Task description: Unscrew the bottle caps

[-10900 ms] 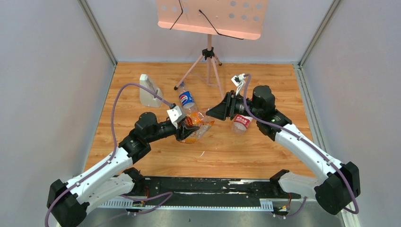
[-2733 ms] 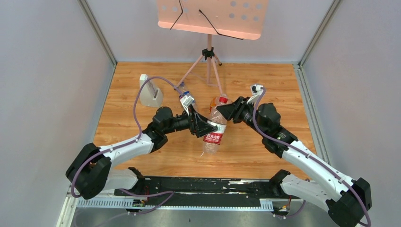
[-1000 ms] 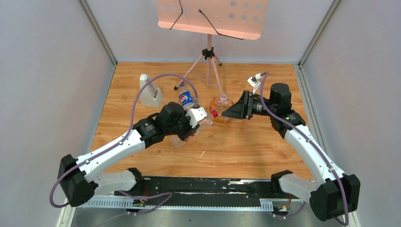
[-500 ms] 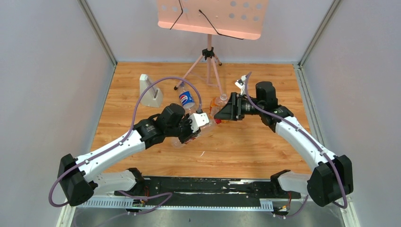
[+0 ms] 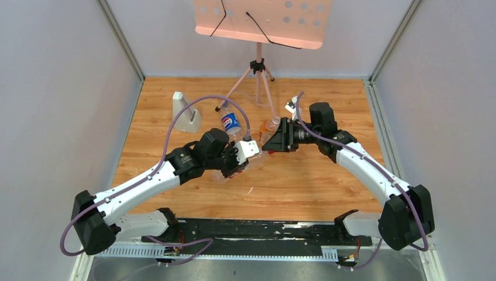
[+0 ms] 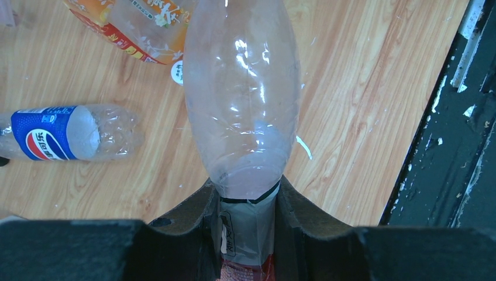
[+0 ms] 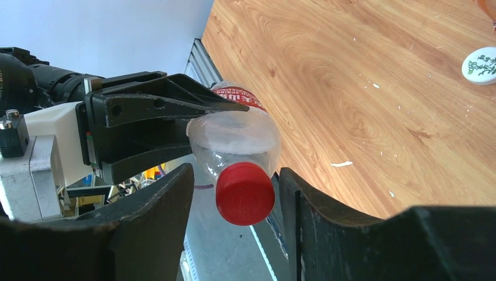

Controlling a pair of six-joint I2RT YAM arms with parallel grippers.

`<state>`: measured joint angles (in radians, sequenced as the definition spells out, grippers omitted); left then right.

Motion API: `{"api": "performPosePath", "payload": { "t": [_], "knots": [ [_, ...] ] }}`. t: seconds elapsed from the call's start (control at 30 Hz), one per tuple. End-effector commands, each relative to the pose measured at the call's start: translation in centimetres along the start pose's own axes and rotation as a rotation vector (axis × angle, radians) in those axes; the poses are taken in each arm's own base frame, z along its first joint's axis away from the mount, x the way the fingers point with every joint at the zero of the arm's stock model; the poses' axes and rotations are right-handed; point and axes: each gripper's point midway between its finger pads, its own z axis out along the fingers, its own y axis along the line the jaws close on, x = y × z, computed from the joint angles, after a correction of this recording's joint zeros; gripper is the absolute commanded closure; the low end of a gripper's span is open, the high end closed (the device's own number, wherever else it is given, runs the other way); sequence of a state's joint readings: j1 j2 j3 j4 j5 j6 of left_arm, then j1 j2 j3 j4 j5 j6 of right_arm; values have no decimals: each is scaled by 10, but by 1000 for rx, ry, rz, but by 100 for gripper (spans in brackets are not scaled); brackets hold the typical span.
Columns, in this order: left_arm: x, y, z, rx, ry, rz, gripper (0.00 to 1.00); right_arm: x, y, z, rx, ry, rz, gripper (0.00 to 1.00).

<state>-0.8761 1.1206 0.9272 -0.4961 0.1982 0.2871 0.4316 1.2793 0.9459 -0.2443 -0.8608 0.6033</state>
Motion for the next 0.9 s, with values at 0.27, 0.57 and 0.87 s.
{"api": "performPosePath", "payload": {
  "t": [0.27, 0.57, 0.87],
  "knots": [
    [-23, 3, -1, -7, -73, 29, 84, -7, 11, -4, -15, -31, -54, 83],
    [-46, -2, -8, -14, -247, -58, 2, -2, 9, -5, -10, -42, -10, 86],
    [-35, 6, -12, -11, -253, -132, 16, 2, 31, -7, -132, -10, -7, 89]
  ]
}}
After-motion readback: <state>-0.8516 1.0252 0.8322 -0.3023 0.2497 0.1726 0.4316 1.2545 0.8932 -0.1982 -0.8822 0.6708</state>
